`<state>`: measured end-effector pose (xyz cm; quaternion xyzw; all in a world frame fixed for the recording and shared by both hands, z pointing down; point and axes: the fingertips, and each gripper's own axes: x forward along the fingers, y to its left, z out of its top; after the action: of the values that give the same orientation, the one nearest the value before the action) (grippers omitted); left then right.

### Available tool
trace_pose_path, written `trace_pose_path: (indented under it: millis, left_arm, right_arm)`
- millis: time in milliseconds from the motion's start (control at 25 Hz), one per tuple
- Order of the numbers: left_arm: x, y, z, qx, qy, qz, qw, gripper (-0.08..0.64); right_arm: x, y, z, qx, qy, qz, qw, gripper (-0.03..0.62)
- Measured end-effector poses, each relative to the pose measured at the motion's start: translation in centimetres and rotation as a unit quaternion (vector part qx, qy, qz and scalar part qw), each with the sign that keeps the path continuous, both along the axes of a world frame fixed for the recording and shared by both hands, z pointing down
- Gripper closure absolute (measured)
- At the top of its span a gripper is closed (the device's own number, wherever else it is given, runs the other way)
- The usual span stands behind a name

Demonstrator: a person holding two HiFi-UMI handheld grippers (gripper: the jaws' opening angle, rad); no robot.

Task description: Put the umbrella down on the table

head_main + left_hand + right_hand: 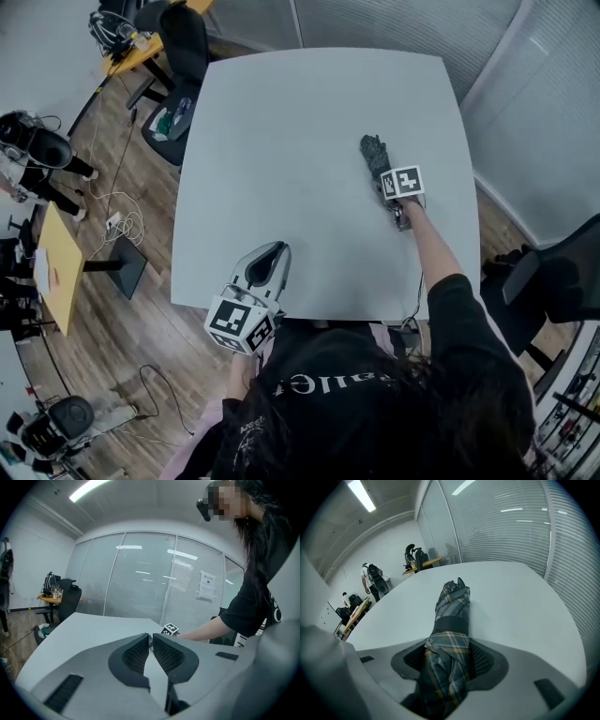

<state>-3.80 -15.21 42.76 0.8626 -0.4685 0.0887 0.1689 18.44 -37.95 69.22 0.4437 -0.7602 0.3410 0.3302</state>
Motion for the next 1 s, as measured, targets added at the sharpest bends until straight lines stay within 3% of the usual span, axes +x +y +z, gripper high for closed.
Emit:
trace_pose_path:
  millis: [240,560,840,1000]
  left_arm:
    - [0.0,-0.5,0.0,-0.001,0.002,0.015,0.9999,0.528]
    - [0.1,-1.4,-0.2,0.001,0.015,0.046,0.9988,0.528]
    - [-0.1,-1.4,-0.1,0.003,0.024,0.081,0.9964,0.528]
    - [-0.8,-1.1,-0.1,0.006,0.028,0.093,0.9953,0.528]
  right_arm:
    - [0.6,0.3,-0.5,0.015,-0.013,0.042,0.999,0.307]
    - [0.5,3.1,-6.1,0.074,-0.030,0.028,0.996,0.307]
    - [-2.5,8.3,-13.6,0.137,-0.118,0.031,0.983,0.312]
    - [-4.7,12.1,-17.3,0.171,-0.149,0.037,0.973,0.345]
